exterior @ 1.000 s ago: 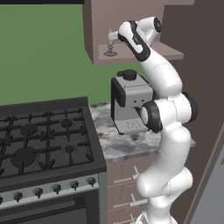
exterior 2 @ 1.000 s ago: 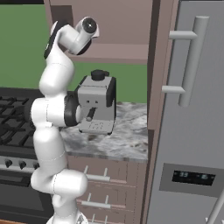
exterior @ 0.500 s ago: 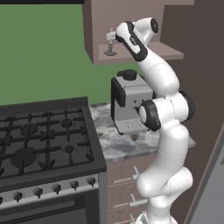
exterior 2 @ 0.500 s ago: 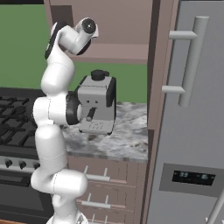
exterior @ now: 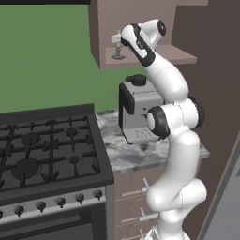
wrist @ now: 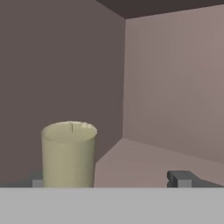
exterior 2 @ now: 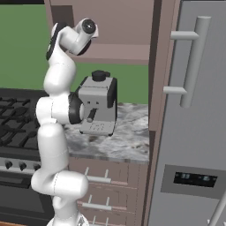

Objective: Get the candle and the liquor from the cabinet and move them to the dining counter.

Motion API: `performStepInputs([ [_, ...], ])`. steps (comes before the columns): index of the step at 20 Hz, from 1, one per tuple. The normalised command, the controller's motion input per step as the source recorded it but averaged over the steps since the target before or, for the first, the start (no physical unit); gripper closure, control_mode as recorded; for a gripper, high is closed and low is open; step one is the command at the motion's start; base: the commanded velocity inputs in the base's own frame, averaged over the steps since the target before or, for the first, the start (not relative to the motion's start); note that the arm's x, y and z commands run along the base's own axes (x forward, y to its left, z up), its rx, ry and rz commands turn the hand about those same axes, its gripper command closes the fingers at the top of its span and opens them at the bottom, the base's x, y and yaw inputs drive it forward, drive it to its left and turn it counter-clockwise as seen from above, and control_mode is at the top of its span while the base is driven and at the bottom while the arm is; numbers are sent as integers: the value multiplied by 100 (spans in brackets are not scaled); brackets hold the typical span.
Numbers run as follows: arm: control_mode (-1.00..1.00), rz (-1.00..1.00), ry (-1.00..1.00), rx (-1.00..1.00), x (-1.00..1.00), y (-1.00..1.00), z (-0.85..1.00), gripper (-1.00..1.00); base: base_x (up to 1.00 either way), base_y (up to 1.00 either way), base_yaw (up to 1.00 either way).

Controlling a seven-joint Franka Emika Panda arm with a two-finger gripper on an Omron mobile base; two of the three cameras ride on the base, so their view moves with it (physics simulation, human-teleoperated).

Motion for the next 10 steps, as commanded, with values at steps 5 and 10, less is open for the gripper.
performStepInputs([
  [5, -100, 2, 0, 0, 0, 17, 0, -100, 0, 0, 0],
  [10, -100, 9, 0, 0, 0, 13, 0, -100, 0, 0, 0],
])
